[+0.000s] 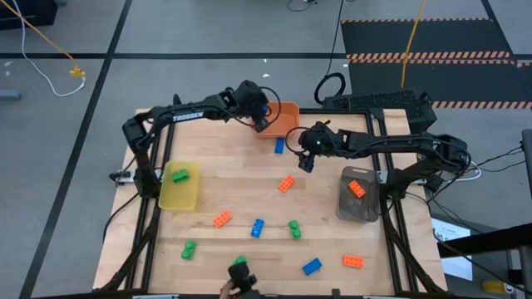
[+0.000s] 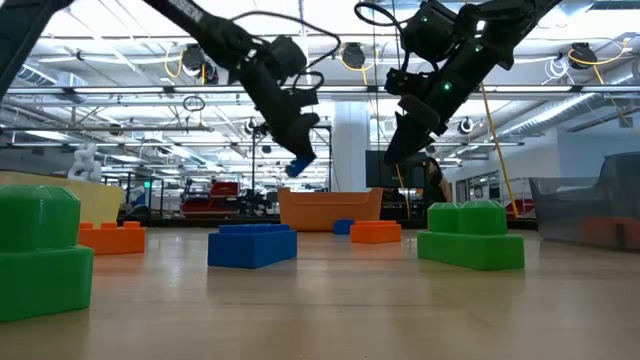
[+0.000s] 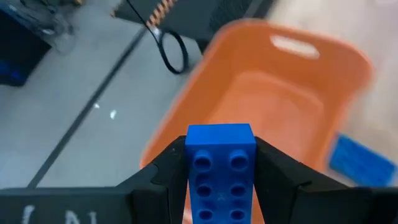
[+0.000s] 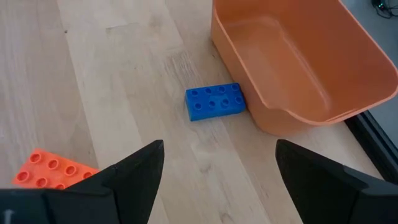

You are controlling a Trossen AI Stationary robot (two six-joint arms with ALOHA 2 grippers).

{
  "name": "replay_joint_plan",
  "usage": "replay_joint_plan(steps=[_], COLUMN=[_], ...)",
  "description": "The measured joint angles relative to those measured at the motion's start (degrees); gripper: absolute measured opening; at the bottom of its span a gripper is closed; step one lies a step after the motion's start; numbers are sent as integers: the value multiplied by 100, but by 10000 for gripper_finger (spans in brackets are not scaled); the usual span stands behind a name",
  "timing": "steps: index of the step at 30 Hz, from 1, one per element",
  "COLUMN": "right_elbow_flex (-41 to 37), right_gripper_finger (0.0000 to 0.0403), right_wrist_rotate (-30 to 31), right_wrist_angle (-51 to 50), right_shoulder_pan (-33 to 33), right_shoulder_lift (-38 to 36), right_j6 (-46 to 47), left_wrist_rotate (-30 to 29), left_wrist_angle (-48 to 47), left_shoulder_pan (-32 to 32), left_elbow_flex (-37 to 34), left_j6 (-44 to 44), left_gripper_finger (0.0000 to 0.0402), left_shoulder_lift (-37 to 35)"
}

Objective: Sort & place blocks by color
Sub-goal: Put the blue game piece into the orange bin

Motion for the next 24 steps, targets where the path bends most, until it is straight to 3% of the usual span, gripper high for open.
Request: replay_joint_plan(steps=[7, 11, 16, 24], right_elbow_flex=[0, 0, 0, 0], right_gripper_finger=[302, 302, 302, 302], right_wrist_rotate=[1, 10, 9, 23], right_wrist_angle=[-17, 4, 30, 25], right_shoulder_pan=[-3, -15, -17, -46], right_shoulder_lift=[0, 0, 0, 0], right_j6=[-40, -143, -368, -399], left_wrist_rotate=[-109, -114, -122, -157], left_wrist_angle=[133, 16, -329, -1612], left_shoulder_pan=[57, -13, -220, -743], left_elbow_flex=[0, 2, 2, 2], left_j6=[-217, -336, -344, -659], left_gripper_finger=[324, 385, 391, 341], left_shoulder_lift=[44, -77, -275, -1294])
